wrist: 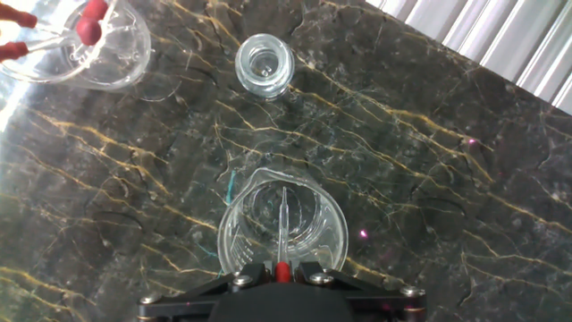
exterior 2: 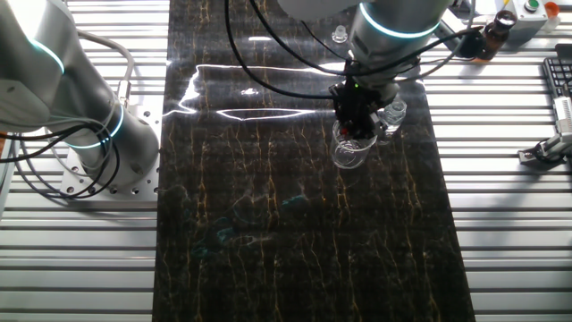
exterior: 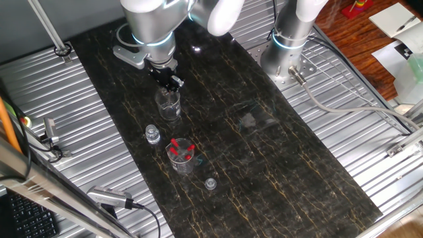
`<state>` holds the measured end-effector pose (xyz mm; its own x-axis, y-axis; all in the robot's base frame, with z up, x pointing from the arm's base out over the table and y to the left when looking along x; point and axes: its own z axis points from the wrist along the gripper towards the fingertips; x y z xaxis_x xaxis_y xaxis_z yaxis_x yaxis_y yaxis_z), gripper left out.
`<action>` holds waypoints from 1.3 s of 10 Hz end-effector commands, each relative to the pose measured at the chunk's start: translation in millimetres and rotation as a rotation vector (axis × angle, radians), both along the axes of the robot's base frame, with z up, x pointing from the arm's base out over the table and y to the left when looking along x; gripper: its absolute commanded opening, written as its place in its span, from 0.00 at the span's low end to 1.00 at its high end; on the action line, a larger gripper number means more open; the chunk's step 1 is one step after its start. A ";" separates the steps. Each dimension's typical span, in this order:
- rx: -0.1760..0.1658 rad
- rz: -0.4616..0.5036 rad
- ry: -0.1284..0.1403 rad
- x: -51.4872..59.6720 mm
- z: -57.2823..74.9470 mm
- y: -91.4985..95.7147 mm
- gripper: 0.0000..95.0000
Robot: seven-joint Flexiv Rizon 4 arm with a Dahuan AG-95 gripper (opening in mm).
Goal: Transfer liquid using a dropper
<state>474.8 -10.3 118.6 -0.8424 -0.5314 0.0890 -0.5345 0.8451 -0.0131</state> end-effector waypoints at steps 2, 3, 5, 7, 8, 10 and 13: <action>-0.001 0.002 -0.002 0.5 -1.3 0.2 0.00; -0.001 0.004 -0.005 0.5 -2.7 0.2 0.00; -0.001 0.002 -0.006 0.4 -5.8 0.3 0.00; -0.002 0.004 -0.007 0.4 -6.2 0.3 0.00; -0.002 0.006 -0.008 0.4 -6.2 0.3 0.00; -0.001 0.026 -0.013 0.4 -6.5 0.3 0.00; -0.001 0.043 -0.013 0.4 -6.9 0.3 0.20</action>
<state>474.7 -10.2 112.0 -0.8195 -0.5676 0.0789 -0.5707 0.8209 -0.0214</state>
